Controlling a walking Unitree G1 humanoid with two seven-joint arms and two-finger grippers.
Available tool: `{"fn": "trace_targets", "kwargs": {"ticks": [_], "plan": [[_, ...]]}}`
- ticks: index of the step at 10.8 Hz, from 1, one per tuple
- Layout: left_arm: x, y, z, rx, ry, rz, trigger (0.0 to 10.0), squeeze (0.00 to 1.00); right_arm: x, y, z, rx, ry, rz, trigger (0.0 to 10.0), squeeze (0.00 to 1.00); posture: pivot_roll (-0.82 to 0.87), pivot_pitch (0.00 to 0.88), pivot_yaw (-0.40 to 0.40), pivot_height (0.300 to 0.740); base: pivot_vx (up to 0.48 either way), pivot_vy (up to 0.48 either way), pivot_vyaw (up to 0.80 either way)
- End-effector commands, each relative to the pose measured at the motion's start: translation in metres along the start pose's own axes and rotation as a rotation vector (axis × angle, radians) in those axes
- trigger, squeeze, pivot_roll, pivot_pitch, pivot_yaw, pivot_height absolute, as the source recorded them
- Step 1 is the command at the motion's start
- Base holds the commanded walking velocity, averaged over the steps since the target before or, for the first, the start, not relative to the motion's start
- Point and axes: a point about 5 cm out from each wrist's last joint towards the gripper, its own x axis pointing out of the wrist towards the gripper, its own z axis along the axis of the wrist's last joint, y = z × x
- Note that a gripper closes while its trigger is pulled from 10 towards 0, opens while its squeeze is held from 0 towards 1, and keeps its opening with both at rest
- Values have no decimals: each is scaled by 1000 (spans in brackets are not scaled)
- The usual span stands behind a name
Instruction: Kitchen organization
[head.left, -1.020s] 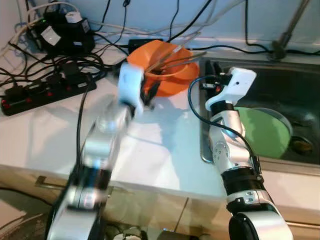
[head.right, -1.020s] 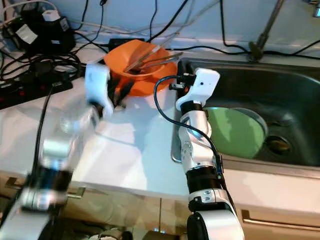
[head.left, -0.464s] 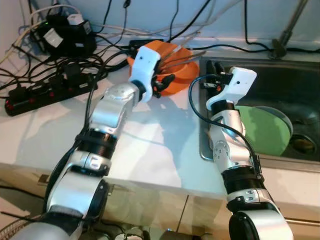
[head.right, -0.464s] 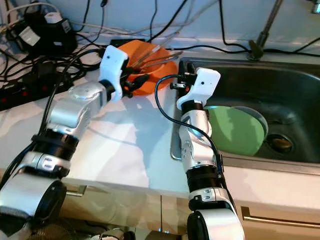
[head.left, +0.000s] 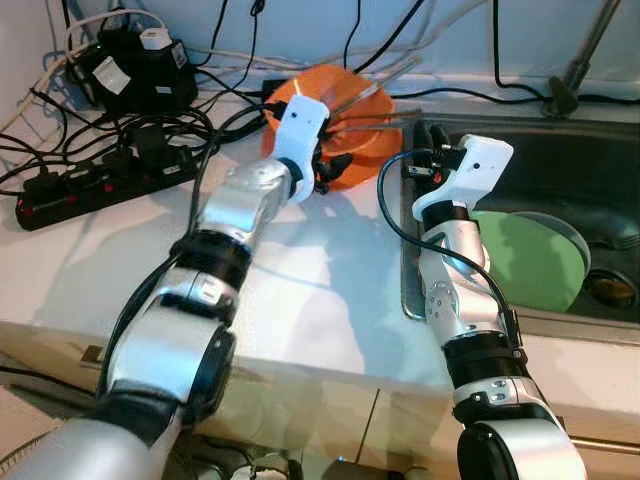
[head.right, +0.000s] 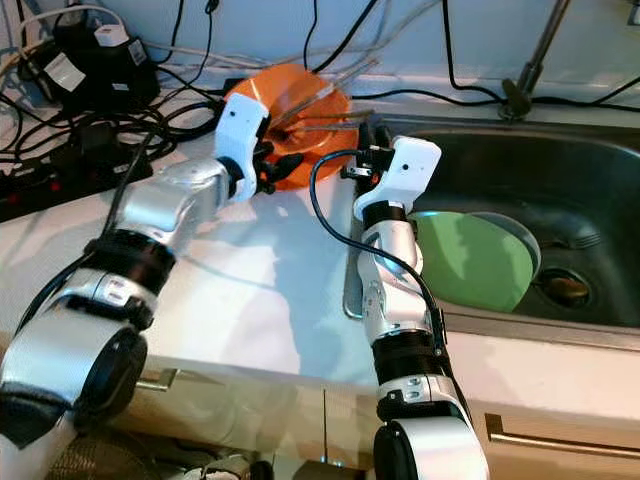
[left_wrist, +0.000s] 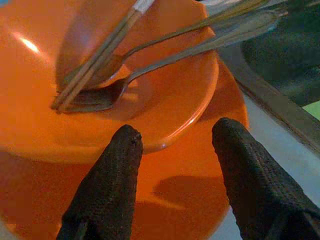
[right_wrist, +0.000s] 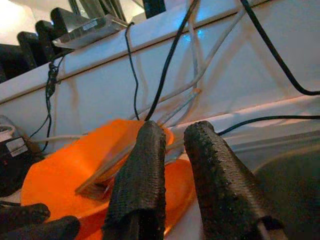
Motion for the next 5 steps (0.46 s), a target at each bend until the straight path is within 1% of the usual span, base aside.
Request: {"fn": "trace_targets", "kwargs": {"ticks": [1,3,5], "plan": [[0,4,15,-6,-54,26,10000,0,2,0,5,2,-24,-9,10000,0,54,52,103,740,0,0,0],[-3,4,34,17,-133,35,10000,0,1,-1,3,1,-21,-14,10000,0,62,54,101,740,0,0,0],[-8,-1,49,28,-188,13,10000,0,2,1,3,3,-19,-9,10000,0,64,51,97,740,0,0,0]]}}
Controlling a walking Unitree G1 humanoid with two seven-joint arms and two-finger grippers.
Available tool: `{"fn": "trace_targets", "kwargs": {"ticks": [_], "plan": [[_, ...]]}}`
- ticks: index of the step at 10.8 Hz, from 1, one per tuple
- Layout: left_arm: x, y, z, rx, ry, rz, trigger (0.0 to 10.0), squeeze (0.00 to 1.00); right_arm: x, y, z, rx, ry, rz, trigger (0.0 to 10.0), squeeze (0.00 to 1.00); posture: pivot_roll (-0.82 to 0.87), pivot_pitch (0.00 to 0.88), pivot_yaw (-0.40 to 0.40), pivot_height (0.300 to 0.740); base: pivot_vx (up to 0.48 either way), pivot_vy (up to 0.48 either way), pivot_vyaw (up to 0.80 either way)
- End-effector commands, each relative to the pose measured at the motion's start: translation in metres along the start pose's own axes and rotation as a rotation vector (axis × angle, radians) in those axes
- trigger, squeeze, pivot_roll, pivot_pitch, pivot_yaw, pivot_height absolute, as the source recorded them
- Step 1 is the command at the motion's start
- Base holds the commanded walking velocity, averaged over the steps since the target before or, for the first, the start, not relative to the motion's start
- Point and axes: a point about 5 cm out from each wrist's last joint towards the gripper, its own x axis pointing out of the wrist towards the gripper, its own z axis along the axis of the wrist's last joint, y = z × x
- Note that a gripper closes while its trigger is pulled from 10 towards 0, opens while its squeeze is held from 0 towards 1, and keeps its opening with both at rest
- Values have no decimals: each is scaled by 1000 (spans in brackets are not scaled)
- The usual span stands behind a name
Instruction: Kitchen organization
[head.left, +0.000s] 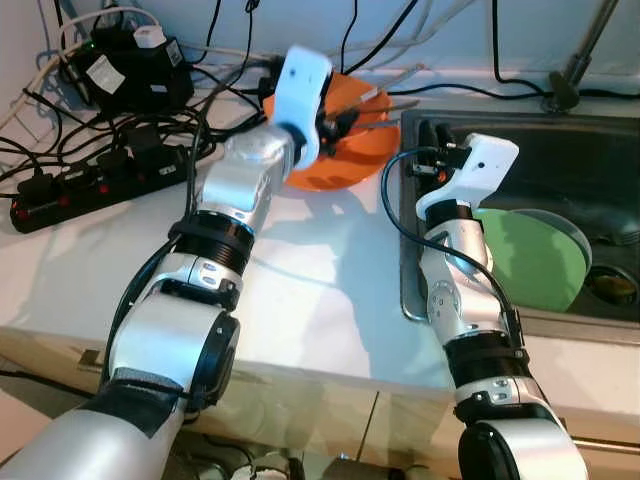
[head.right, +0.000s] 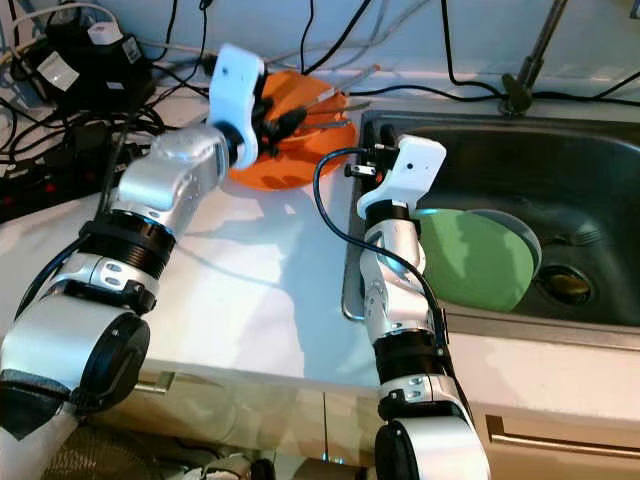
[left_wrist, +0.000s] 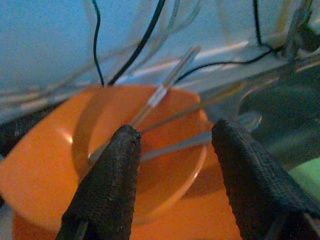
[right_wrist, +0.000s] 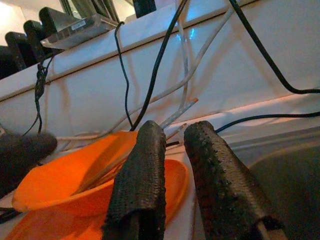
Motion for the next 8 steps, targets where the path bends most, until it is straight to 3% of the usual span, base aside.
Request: {"fn": "trace_targets", "kwargs": {"ticks": [1,2,4,5,8], "plan": [[-2,-1,3,-10,-10,-16,10000,0,1,3,1,4,-10,4,10000,0,63,52,98,740,0,0,0],[-13,-12,5,8,-10,-135,10000,0,1,1,2,3,-14,-1,10000,0,64,52,96,740,0,0,0],[-20,-16,-3,25,52,-194,10000,0,1,0,1,1,-10,-1,10000,0,72,49,95,740,0,0,0],[-32,-9,-25,11,135,-156,10000,0,1,1,0,3,-5,4,10000,0,73,43,93,740,0,0,0],[-35,-2,-52,3,227,-94,10000,0,1,3,0,4,-2,12,10000,0,70,30,91,740,0,0,0]]}}
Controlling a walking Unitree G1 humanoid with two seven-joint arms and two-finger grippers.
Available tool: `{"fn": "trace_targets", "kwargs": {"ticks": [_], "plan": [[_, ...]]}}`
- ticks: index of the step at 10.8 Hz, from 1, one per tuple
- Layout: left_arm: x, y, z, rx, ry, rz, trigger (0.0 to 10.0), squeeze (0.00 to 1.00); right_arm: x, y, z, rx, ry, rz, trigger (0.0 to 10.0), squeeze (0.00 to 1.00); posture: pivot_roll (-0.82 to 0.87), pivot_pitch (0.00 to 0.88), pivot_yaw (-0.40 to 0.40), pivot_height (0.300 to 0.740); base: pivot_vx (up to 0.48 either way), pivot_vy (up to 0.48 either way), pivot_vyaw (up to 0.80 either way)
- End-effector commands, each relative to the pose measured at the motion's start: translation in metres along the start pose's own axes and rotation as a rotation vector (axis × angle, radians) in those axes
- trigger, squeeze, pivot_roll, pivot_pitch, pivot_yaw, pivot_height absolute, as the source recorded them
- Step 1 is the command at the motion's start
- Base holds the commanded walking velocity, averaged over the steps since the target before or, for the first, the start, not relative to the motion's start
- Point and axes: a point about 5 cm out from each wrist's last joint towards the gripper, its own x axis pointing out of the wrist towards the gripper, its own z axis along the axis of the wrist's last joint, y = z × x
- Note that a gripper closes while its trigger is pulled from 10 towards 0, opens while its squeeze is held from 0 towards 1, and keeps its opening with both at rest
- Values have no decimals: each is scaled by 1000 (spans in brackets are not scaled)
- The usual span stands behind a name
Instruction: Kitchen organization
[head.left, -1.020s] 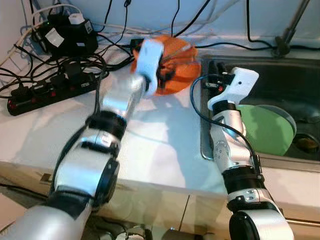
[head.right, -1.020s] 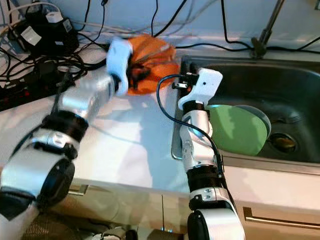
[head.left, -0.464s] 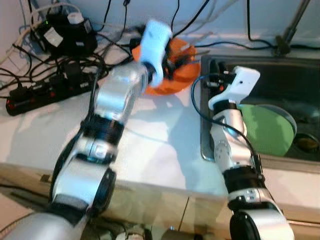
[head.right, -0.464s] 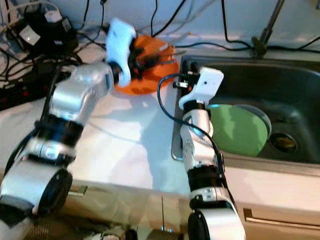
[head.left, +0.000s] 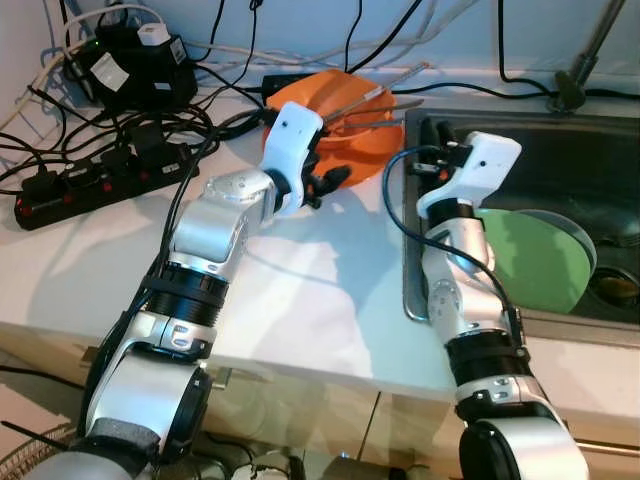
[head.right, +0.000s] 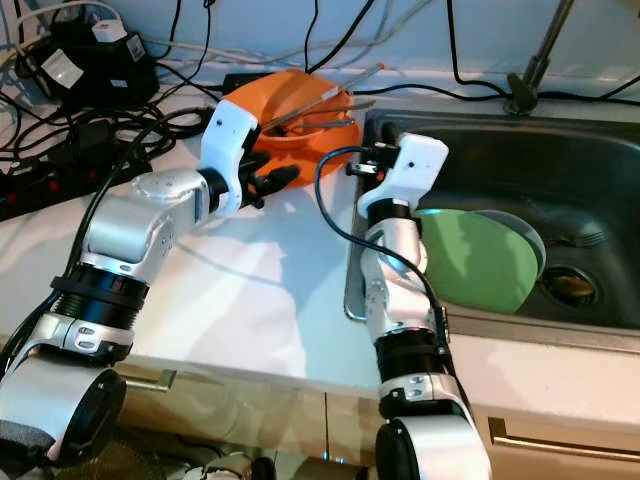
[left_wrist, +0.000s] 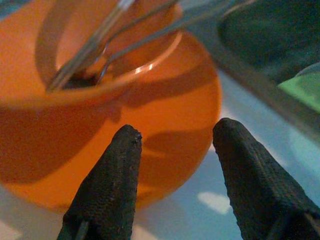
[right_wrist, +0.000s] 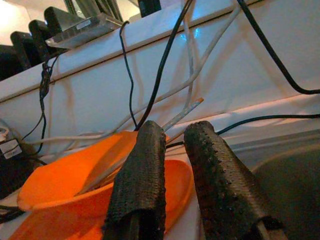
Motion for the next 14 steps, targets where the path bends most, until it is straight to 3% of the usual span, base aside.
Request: {"fn": "trace_targets", "kwargs": {"ticks": [1,2,7,14], "plan": [[1,3,-5,-1,12,19,10000,0,0,2,-2,5,4,7,10000,0,68,28,90,740,0,0,0],[6,7,-7,-46,-11,44,10000,0,0,3,-2,4,4,9,10000,0,65,24,91,740,0,0,0],[27,13,-7,-93,-11,107,10000,0,0,1,0,1,-2,3,10000,0,41,35,97,740,0,0,0],[48,-8,-3,-55,22,97,10000,0,-1,-1,-1,0,1,-4,10000,0,41,52,101,740,0,0,0]]}}
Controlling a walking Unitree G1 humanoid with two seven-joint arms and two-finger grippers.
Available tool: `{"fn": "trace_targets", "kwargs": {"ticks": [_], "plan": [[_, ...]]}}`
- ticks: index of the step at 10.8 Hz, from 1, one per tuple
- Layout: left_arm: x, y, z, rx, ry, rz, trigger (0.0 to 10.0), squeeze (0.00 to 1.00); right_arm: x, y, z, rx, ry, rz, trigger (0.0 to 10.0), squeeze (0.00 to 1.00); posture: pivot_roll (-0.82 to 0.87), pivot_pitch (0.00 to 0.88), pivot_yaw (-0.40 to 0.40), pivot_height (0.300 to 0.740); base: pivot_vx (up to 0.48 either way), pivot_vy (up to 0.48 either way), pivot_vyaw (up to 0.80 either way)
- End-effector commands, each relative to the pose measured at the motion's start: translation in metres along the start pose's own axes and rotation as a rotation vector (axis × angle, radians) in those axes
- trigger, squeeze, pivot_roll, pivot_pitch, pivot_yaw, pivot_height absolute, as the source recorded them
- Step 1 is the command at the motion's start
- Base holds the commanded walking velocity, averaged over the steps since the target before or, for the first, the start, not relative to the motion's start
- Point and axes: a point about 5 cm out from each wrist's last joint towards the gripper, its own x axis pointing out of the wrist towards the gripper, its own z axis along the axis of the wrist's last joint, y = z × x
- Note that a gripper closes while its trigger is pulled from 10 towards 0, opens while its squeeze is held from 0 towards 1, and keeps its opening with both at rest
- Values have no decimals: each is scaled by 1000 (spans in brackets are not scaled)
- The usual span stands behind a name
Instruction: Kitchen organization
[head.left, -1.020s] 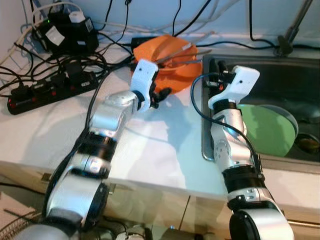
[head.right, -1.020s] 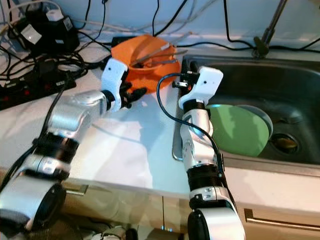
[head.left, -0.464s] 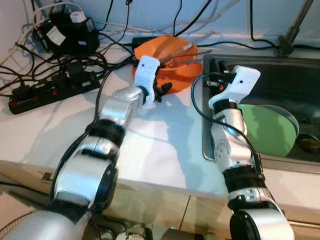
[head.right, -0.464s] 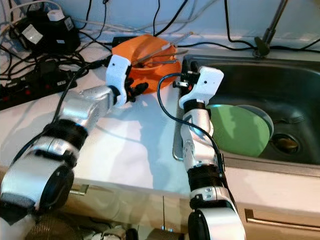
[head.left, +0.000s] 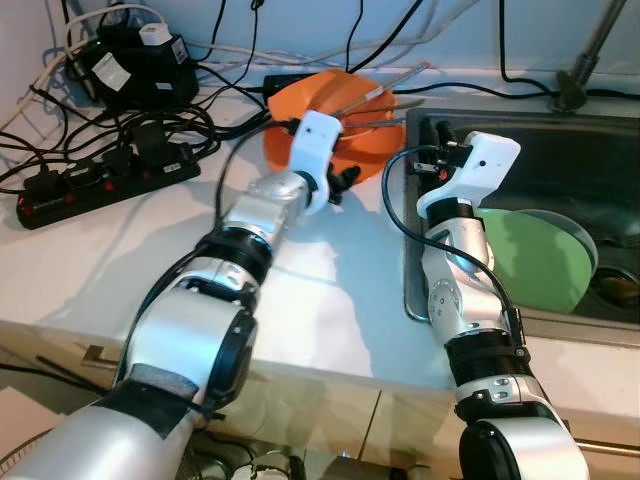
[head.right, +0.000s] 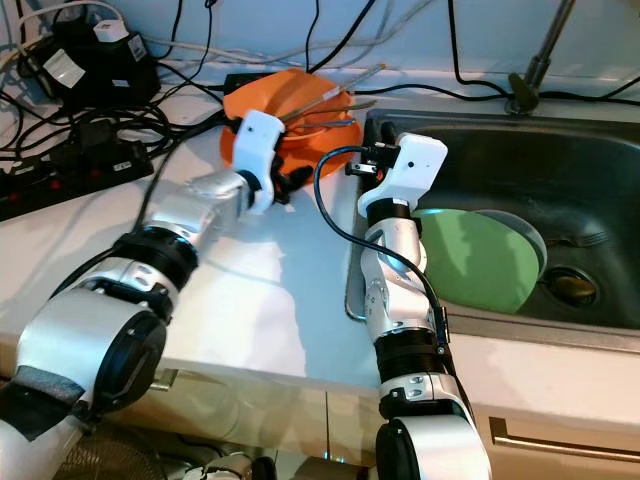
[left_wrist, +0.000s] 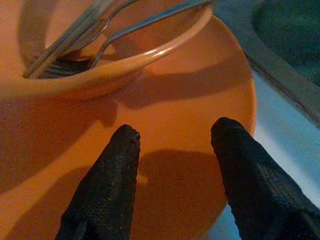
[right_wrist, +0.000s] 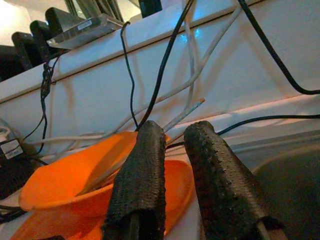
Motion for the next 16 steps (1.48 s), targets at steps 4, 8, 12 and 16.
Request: {"fn": "trace_targets", "kwargs": {"ticks": [4,8,12,16], "plan": [[1,3,3,49,12,78,10000,0,-3,-1,-1,2,-1,-11,10000,0,40,50,112,740,0,0,0],[-4,14,-29,-25,94,62,10000,0,-4,-5,1,-3,-9,-27,10000,0,38,40,127,740,0,0,0],[-11,20,-41,-91,127,-31,10000,0,-5,-5,0,1,-8,-31,10000,0,50,30,132,740,0,0,0],[-21,7,-36,-37,99,-137,10000,0,-5,-10,1,-8,-11,-47,10000,0,60,41,133,740,0,0,0]]}}
